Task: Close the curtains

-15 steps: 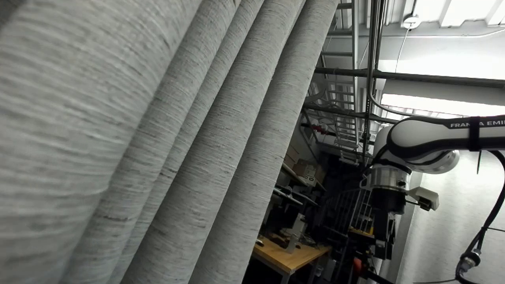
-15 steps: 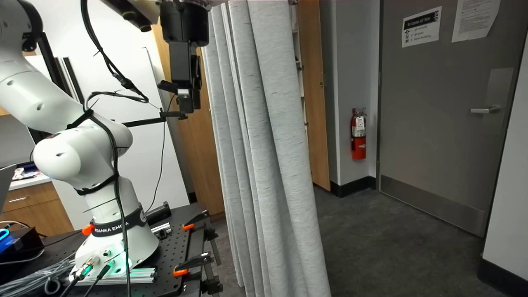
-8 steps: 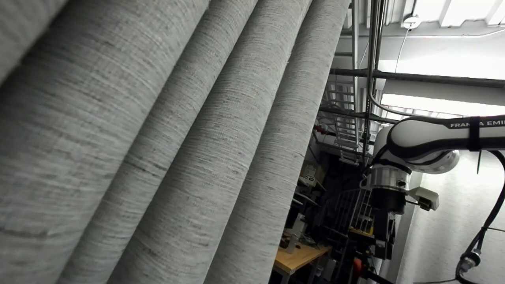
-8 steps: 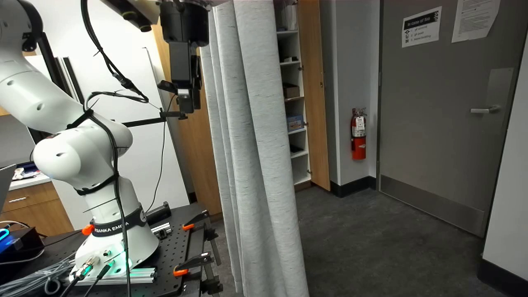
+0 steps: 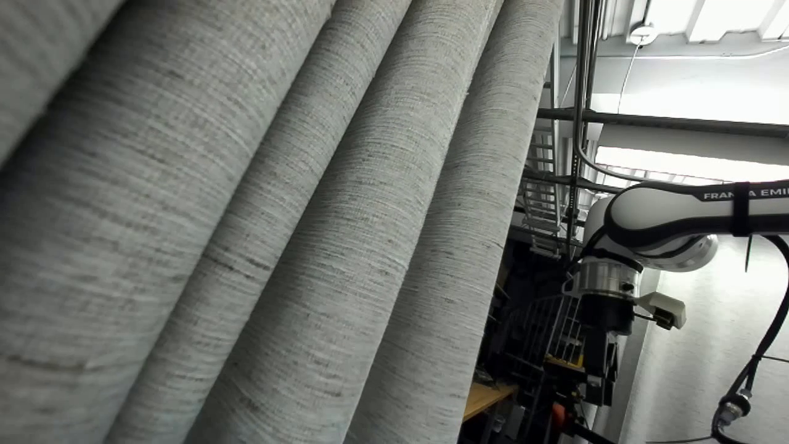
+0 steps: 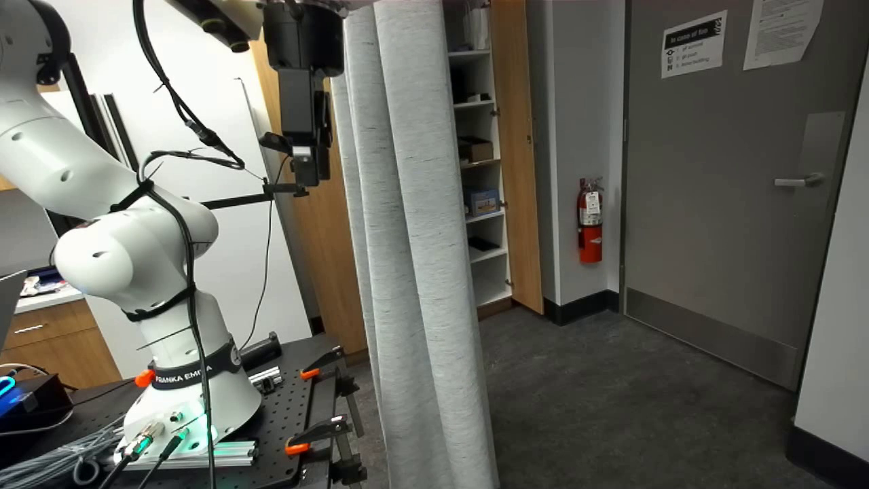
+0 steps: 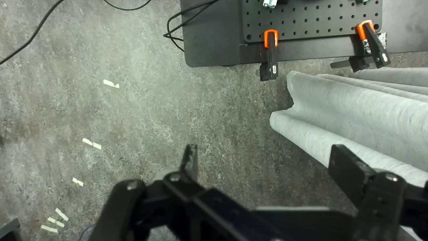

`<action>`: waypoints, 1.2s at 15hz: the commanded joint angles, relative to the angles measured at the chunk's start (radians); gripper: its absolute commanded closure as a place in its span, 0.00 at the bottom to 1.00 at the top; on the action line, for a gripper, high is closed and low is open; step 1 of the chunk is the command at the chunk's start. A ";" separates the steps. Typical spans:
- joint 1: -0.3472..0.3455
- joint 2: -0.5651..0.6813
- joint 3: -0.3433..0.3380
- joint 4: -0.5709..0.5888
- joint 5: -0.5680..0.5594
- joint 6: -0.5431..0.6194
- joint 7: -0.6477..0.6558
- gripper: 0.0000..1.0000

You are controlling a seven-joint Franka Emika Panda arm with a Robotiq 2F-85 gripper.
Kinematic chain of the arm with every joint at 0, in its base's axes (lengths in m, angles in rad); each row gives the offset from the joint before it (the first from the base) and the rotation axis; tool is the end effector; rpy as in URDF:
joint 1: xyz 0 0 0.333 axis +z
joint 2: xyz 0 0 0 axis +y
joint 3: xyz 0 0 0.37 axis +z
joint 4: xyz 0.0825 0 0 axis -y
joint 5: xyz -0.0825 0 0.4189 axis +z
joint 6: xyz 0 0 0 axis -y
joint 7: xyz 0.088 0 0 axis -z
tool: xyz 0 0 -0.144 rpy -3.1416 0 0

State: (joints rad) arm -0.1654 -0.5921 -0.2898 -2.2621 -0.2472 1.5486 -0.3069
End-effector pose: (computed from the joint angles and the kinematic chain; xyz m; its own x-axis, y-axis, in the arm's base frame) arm 0.3033 -0.2107 0.5617 0.9842 -0.0800 -0.1582 -0.0747 -0.9964 0.0393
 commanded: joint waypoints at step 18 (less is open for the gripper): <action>0.184 0.009 0.148 -0.001 0.051 -0.006 -0.096 0.00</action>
State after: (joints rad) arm -0.0366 -0.5839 -0.1795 -2.2624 -0.2370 1.5500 -0.3667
